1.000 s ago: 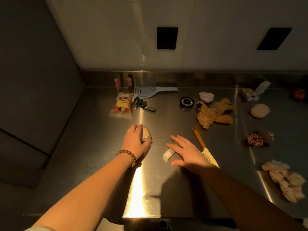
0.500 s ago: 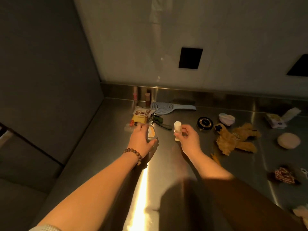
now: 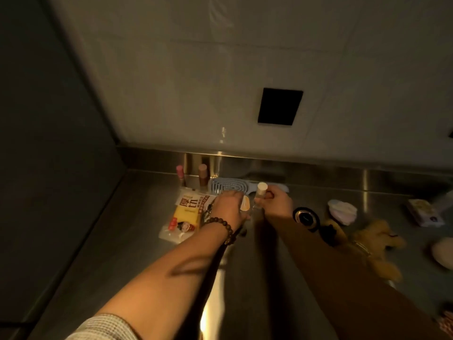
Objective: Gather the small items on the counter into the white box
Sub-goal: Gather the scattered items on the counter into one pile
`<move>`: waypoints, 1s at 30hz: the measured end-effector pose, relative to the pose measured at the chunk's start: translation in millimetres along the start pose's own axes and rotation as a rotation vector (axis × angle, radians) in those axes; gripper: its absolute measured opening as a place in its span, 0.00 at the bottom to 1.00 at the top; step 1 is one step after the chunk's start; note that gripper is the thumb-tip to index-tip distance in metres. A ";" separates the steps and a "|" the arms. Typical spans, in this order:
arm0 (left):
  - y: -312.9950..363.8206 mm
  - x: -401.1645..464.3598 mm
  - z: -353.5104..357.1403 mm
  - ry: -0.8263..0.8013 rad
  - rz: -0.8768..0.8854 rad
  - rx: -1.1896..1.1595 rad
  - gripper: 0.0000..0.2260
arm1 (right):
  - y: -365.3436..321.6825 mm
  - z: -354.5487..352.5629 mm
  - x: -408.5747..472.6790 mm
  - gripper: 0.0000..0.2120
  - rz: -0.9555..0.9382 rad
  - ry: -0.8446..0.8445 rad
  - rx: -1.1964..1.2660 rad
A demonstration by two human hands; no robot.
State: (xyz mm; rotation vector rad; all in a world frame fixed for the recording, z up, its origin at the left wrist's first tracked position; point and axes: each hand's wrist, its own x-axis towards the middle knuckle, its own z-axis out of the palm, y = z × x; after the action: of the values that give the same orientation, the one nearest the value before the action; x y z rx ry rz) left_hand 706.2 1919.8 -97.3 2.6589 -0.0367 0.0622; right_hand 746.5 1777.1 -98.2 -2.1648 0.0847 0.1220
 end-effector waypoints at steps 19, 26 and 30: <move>31.9 -49.2 -3.8 -0.061 0.110 0.040 0.44 | 13.0 -74.8 -88.9 0.37 -0.144 0.003 -0.084; 88.4 -121.1 21.5 -0.219 0.349 0.001 0.41 | 91.0 -128.0 -231.4 0.40 0.007 0.069 -0.433; 111.2 -159.8 46.3 -0.331 0.453 0.045 0.39 | 122.6 -113.1 -293.7 0.36 0.154 0.067 -0.595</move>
State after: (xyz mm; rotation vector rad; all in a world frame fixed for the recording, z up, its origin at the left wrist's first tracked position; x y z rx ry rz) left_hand 544.3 1802.3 -95.0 2.6231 -0.7504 -0.2320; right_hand 448.1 1619.0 -100.4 -2.7559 0.2838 0.1806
